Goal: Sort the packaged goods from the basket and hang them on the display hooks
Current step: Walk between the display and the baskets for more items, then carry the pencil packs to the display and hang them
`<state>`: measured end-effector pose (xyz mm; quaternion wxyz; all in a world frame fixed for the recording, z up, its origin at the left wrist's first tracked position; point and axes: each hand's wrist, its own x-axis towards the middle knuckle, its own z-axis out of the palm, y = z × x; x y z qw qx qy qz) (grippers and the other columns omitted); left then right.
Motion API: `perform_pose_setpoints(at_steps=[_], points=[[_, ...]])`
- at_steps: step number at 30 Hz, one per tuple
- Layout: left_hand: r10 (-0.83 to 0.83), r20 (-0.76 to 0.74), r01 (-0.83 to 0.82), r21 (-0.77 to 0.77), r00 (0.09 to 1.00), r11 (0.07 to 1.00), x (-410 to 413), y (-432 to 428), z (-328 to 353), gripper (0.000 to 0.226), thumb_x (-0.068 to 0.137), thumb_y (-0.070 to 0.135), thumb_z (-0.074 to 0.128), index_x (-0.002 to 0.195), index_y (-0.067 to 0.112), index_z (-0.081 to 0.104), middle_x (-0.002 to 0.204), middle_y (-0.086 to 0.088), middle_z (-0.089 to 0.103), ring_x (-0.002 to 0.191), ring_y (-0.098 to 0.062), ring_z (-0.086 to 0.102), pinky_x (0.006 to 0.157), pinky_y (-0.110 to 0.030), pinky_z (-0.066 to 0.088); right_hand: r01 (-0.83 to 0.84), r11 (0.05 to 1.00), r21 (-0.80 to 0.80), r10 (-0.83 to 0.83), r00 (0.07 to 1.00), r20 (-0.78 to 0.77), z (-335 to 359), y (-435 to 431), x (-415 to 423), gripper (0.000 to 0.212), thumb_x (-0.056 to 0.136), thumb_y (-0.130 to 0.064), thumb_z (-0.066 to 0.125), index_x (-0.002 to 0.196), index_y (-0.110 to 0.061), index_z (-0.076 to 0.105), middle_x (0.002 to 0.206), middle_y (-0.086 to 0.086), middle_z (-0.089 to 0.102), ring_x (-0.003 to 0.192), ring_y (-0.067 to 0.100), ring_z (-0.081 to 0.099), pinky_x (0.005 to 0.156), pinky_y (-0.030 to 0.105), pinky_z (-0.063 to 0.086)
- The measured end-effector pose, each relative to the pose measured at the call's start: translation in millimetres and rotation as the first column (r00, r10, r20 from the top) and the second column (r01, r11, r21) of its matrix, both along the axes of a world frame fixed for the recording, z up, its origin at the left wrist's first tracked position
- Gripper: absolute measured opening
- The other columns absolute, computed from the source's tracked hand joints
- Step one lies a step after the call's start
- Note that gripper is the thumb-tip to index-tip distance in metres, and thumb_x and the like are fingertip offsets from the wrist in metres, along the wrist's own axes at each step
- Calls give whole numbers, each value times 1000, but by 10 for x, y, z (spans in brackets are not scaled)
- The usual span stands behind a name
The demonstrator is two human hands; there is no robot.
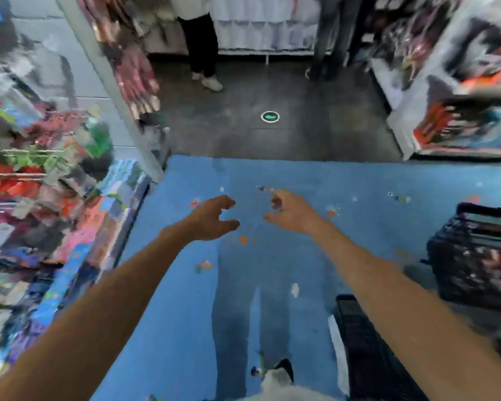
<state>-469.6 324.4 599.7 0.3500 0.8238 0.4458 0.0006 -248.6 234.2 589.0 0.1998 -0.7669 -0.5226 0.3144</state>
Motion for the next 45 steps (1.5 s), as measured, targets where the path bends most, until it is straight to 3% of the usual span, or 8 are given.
perform_pose_setpoints(at_steps=[9, 14, 20, 25, 30, 37, 41, 45], points=[[-508, -39, 507, -42, 860, 861, 2772, -598, -181, 57, 92, 28, 77, 142, 14, 55, 138, -8, 58, 123, -29, 59, 107, -37, 45, 509, 854, -110, -513, 859, -3, 11, -1765, 2099, 50, 93, -33, 72, 131, -7, 54, 124, 9, 61, 113, 29, 60, 99, 48, 49], [-755, -39, 753, -60, 655, 656, 3946, -1029, -257, 58, 92, 32, 76, 143, 17, 53, 139, -5, 56, 123, -27, 59, 107, -39, 45, 765, 626, -150, -775, 632, -11, -25, -2617, 2628, 56, 94, -28, 70, 130, 11, 50, 126, 34, 56, 113, 49, 56, 99, 60, 46], [-917, -17, 915, -52, 399, 400, 5114, -1278, -227, 62, 97, 33, 69, 151, 13, 45, 152, -8, 48, 136, -26, 50, 112, -36, 38, 926, 346, -151, -936, 352, 14, 77, -3023, 2998, 50, 97, -36, 66, 133, -3, 54, 132, 22, 58, 115, 39, 59, 100, 55, 49], [-966, 9, 963, -78, 260, 258, 5735, -1389, -112, 49, 97, 27, 71, 138, 8, 52, 140, -11, 52, 129, -31, 53, 108, -43, 44, 977, 159, -143, -987, 161, 0, 131, -3088, 3186, 49, 99, -35, 65, 139, -11, 50, 137, 4, 53, 125, 29, 54, 98, 41, 48], [-993, 20, 986, -118, 117, 114, 6297, -1687, -13, 31, 98, 17, 66, 83, 29, 42, 103, -11, 50, 78, -21, 51, 70, -31, 38, 990, -12, -142, -998, -20, -60, 136, -3252, 3399, 42, 97, -33, 69, 131, -18, 50, 126, 4, 55, 109, 26, 59, 98, 50, 52], [-999, -34, 993, -107, 41, 45, 7040, -2151, -30, 36, 98, 36, 63, 110, 5, 49, 94, -17, 51, 88, -30, 54, 79, -42, 42, 987, -138, -87, -972, -152, -180, 56, -3567, 3946, 43, 96, -29, 70, 130, -8, 55, 124, 8, 59, 112, 26, 59, 100, 44, 50], [-997, -72, 992, -128, 7, 16, 7397, -2339, -90, 62, 100, 37, 62, 150, 5, 39, 154, -14, 45, 137, -33, 46, 103, -38, 39, 984, -141, -111, -964, -162, -209, -74, -3624, 4237, 39, 94, -31, 71, 122, -9, 57, 120, 9, 60, 109, 26, 60, 100, 47, 52], [-997, -83, 983, -184, 2, 18, 7766, -2496, -314, 15, 103, 20, 59, 113, 10, 53, 107, -10, 56, 96, -23, 54, 78, -27, 38, 970, -168, -178, -937, -213, -276, -357, -3663, 4669, 38, 94, -33, 71, 118, -8, 57, 116, 13, 62, 102, 29, 62, 86, 47, 53]])
